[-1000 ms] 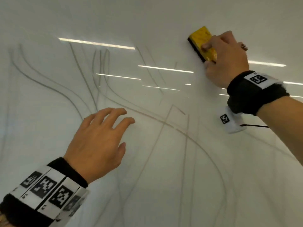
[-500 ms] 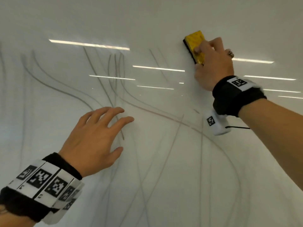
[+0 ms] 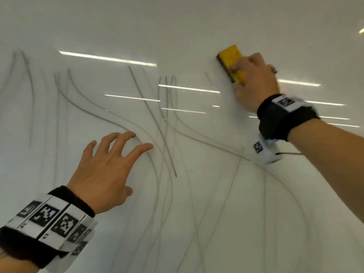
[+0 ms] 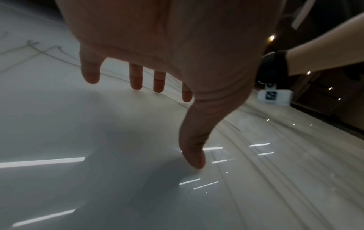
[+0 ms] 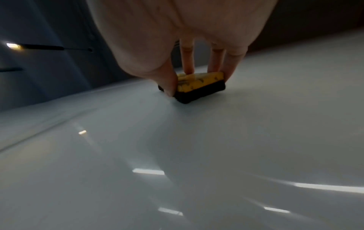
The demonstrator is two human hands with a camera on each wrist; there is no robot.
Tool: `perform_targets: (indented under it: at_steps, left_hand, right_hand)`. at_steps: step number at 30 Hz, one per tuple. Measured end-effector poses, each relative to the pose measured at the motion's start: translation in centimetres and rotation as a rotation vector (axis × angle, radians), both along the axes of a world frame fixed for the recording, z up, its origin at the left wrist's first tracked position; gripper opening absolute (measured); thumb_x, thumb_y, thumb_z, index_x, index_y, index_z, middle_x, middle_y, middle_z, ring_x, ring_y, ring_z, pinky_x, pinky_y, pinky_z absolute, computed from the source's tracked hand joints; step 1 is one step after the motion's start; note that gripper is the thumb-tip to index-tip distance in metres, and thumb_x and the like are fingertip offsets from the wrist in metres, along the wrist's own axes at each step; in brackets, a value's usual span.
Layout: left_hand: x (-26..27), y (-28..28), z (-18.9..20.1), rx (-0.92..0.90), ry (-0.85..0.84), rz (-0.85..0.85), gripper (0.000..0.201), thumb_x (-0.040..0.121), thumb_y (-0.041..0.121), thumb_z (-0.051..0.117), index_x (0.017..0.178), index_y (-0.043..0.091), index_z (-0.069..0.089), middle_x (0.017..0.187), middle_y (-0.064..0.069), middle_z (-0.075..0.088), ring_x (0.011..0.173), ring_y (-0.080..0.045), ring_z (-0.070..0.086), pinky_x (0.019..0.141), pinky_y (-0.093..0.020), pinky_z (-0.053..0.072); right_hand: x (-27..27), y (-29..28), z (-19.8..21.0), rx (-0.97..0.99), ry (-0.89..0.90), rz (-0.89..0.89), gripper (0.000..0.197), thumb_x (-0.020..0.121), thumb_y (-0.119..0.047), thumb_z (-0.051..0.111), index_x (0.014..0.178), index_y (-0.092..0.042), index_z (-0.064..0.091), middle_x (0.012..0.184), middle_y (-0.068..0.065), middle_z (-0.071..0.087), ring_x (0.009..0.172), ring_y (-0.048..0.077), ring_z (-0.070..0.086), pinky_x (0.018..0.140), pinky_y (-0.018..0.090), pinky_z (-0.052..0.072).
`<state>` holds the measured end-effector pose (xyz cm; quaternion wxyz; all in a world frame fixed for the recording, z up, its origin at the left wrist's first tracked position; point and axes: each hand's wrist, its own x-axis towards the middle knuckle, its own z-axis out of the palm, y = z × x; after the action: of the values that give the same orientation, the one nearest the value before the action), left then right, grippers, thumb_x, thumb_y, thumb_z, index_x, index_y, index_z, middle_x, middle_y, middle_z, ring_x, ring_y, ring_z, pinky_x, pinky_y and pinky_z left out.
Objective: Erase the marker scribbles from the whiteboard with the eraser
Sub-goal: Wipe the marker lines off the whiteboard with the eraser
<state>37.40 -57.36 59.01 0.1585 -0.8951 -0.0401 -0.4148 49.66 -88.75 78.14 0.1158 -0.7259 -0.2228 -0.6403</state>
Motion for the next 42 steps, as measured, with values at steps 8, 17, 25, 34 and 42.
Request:
perform_targets:
  at_steps: [8, 17, 25, 34, 42]
  left_hand:
    - [0.6, 0.2, -0.1, -0.027, -0.037, -0.042, 0.127, 0.058, 0.05, 0.086, 0.153, 0.045, 0.002, 0.158, 0.005, 0.012, 0.141, -0.027, 0.019, 0.108, -0.055, 0.038]
    - [1.2, 1.3, -0.7, -0.075, -0.099, -0.15, 0.123, 0.042, 0.042, 0.095, 0.146, 0.025, 0.031, 0.153, 0.004, 0.032, 0.137, -0.027, 0.035, 0.103, -0.059, 0.041]
    - [1.3, 1.9, -1.1, -0.079, -0.12, -0.215, 0.113, 0.052, 0.044, 0.093, 0.14, 0.024, 0.025, 0.154, -0.002, 0.028, 0.137, -0.026, 0.036, 0.111, -0.055, 0.036]
    - [1.1, 1.9, -1.3, -0.06, -0.093, -0.206, 0.106, 0.067, 0.05, 0.084, 0.147, 0.021, 0.022, 0.161, 0.0, 0.013, 0.149, -0.021, 0.015, 0.118, -0.052, 0.025]
    - [1.4, 2.4, -1.4, -0.05, -0.093, -0.221, 0.1, 0.077, 0.051, 0.076, 0.151, 0.021, 0.015, 0.164, 0.002, 0.0, 0.152, -0.018, -0.001, 0.122, -0.049, 0.015]
  right_hand:
    - [-0.8, 1.0, -1.1, -0.326, -0.112, 0.013, 0.043, 0.087, -0.01, 0.061, 0.127, -0.024, 0.059, 0.145, 0.005, 0.048, 0.1, 0.042, 0.053, 0.094, 0.041, 0.04]
    - [-1.6, 9.1, -10.0, -0.497, -0.169, 0.161, 0.063, 0.074, -0.004, 0.068, 0.129, -0.031, 0.053, 0.14, 0.012, 0.055, 0.086, 0.04, 0.056, 0.087, 0.046, 0.047]
    - [-1.7, 7.7, 0.5, -0.064, -0.051, 0.032, 0.041, 0.086, -0.014, 0.06, 0.124, -0.028, 0.056, 0.139, 0.005, 0.046, 0.103, 0.045, 0.052, 0.091, 0.04, 0.042]
    - [-2.6, 11.6, -5.9, -0.59, -0.141, 0.046, 0.05, 0.079, -0.01, 0.064, 0.125, -0.028, 0.059, 0.142, 0.007, 0.052, 0.089, 0.042, 0.056, 0.087, 0.047, 0.048]
    - [-3.7, 14.2, -4.2, -0.269, -0.06, 0.097, 0.045, 0.084, -0.013, 0.062, 0.126, -0.027, 0.058, 0.141, 0.006, 0.047, 0.1, 0.044, 0.051, 0.09, 0.043, 0.044]
